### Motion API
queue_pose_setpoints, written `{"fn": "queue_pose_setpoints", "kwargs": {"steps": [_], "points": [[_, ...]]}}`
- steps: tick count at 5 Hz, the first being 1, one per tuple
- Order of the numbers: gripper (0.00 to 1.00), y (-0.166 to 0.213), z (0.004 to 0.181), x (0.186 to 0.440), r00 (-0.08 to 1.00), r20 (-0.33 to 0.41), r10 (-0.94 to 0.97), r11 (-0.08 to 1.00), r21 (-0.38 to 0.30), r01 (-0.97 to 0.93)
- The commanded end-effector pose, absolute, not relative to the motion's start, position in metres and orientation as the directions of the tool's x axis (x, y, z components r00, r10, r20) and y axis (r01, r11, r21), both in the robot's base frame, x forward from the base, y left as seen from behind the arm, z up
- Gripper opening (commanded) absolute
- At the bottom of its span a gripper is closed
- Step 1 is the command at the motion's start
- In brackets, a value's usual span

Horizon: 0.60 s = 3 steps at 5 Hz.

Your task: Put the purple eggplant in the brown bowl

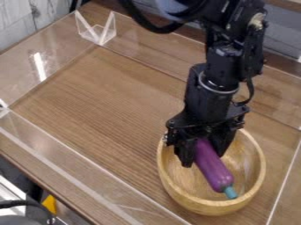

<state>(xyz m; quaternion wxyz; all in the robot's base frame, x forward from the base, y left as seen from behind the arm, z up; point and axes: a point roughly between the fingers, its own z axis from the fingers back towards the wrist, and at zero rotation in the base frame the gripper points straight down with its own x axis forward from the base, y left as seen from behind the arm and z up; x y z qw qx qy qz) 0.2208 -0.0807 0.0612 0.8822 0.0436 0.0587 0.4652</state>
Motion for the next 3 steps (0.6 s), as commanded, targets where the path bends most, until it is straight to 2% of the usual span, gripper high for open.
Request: {"fn": "queue_pose_setpoints", "kwargs": {"steps": [1,3], "points": [[1.00,-0.0849,0.0745,0.2217,0.605,-0.053,0.795,0.607,0.101,-0.789],[1.00,-0.0903,0.0840,0.2224,0.648,-0.054,0.760,0.650,0.091,-0.755]]}}
